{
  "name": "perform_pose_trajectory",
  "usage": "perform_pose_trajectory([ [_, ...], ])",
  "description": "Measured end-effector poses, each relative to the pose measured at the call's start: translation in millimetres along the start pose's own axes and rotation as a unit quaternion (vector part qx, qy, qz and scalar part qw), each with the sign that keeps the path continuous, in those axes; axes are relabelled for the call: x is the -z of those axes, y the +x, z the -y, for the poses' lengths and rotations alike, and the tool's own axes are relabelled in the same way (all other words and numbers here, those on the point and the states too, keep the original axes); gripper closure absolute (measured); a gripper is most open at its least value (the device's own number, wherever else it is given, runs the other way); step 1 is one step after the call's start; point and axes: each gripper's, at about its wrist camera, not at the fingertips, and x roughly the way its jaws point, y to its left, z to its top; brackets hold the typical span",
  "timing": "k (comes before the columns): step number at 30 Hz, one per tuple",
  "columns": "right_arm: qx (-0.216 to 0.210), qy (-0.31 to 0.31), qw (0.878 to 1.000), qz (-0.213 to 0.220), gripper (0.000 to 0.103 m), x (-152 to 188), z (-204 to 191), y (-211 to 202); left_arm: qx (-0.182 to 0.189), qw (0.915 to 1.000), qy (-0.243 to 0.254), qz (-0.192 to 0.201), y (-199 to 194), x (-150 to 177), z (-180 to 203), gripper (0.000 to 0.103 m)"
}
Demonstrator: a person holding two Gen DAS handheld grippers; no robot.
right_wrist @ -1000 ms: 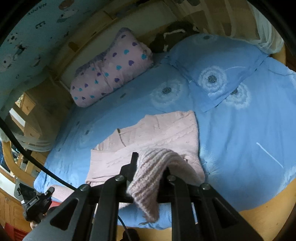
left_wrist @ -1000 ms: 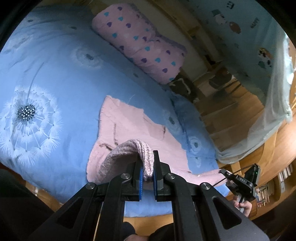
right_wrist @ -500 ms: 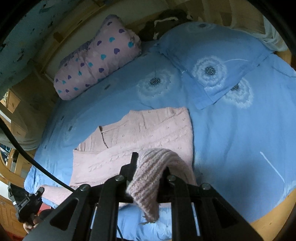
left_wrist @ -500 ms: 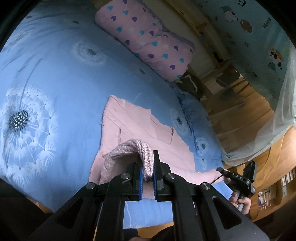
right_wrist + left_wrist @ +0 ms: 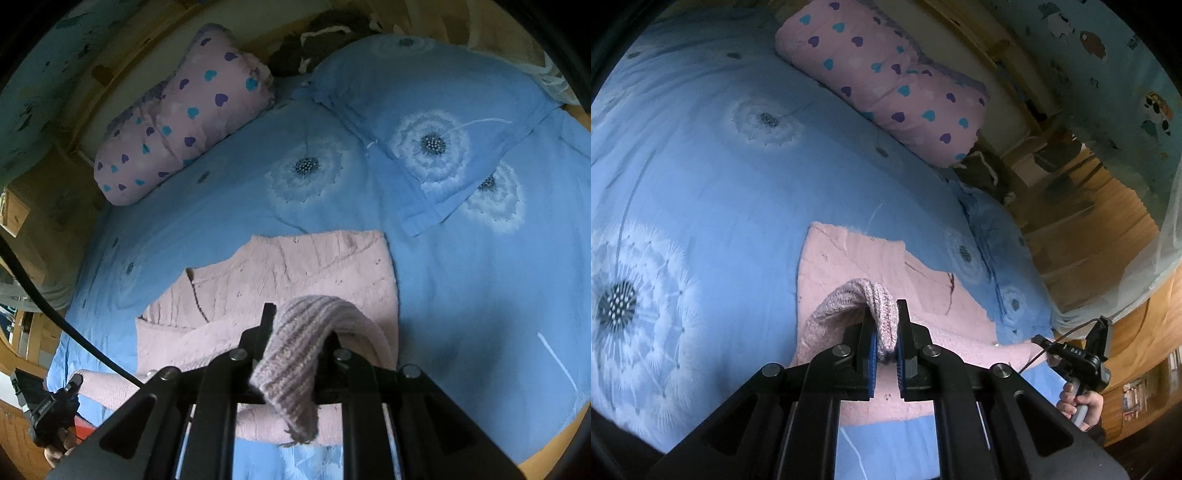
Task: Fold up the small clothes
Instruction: 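Lay the hem over the collar and open both grippers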
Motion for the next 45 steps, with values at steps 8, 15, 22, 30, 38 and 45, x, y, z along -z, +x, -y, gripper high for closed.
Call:
perform_pose_trajectory([
  [8, 0.012, 0.009, 1.0, 0.004, 0.089, -11, 3, 12, -0.01, 0.9998, 0.012, -0.013, 26, -8, -2, 0.103],
  [15, 0.015, 0.01, 1.0, 0.001, 0.089, -26, 5, 25, -0.011, 0.9999, 0.005, -0.012, 38, -13, -4, 0.103],
  [22, 0.019, -0.004, 1.0, 0.0, 0.089, -46, -3, 42, -0.021, 0.9997, 0.016, -0.003, 46, -27, -3, 0.103],
  [30, 0.033, 0.008, 0.999, -0.024, 0.089, -62, 0, 64, -0.043, 0.9985, 0.015, -0.031, 74, -42, -7, 0.103],
  [38, 0.045, -0.001, 0.998, -0.049, 0.089, -80, -1, 90, -0.081, 0.9952, 0.028, -0.048, 101, -54, -13, 0.103],
  [45, 0.049, -0.003, 0.997, -0.059, 0.089, -85, -2, 109, -0.094, 0.9943, 0.04, -0.032, 111, -69, -15, 0.103],
])
